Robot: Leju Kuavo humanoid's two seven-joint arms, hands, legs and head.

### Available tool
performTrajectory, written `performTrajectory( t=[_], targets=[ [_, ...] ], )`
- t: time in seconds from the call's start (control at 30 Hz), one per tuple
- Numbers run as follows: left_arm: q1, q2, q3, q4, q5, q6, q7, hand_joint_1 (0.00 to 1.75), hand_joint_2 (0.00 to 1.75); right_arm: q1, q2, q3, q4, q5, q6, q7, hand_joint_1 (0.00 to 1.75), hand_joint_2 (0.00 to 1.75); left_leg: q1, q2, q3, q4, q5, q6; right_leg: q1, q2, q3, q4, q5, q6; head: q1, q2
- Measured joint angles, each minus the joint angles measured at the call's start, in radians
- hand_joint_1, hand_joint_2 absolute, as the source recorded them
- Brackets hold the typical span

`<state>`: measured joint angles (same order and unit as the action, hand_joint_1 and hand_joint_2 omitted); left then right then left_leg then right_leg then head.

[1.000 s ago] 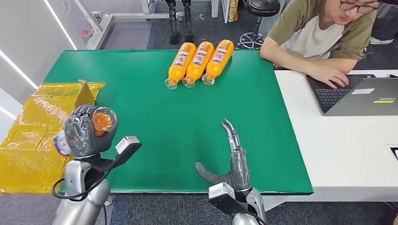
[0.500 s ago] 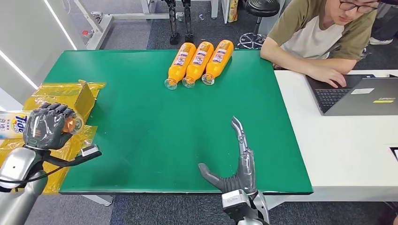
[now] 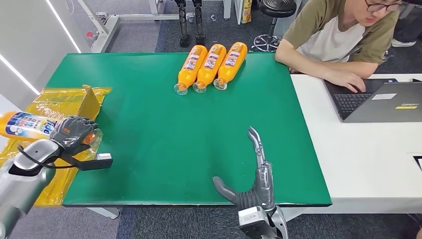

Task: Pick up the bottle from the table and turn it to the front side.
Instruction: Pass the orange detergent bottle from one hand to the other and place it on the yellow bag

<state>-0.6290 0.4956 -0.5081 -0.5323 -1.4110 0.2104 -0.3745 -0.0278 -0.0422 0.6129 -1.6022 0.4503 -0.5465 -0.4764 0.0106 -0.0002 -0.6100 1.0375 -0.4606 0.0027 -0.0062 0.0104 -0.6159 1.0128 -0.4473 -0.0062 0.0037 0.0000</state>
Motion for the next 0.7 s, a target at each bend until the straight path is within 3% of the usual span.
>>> performTrajectory(
  t=[0.17, 0.7],
  targets=[
    [-0.023, -0.065, -0.035, 0.062, 0.023, 0.018, 0.014, 1.75, 1.75, 0.000, 0.002, -0.004, -0.002, 0.018, 0.018, 0.011, 0.00, 1.75, 0.000, 0.001, 0.000, 0.000, 0.000, 0.000, 0.000, 0.001, 0.000, 0.000, 0.000, 0.000, 0.000, 0.000],
    [-0.005, -0.181, -0.047, 0.147, 0.076, 0.019, 0.108, 1.75, 1.75, -0.005, 0.007, -0.026, 0.004, 0.038, 0.062, 0.015, 0.00, 1.75, 0.000, 0.001, 0.000, 0.000, -0.001, -0.001, 0.000, 0.001, 0.000, 0.000, 0.000, 0.000, 0.000, 0.000]
  ],
)
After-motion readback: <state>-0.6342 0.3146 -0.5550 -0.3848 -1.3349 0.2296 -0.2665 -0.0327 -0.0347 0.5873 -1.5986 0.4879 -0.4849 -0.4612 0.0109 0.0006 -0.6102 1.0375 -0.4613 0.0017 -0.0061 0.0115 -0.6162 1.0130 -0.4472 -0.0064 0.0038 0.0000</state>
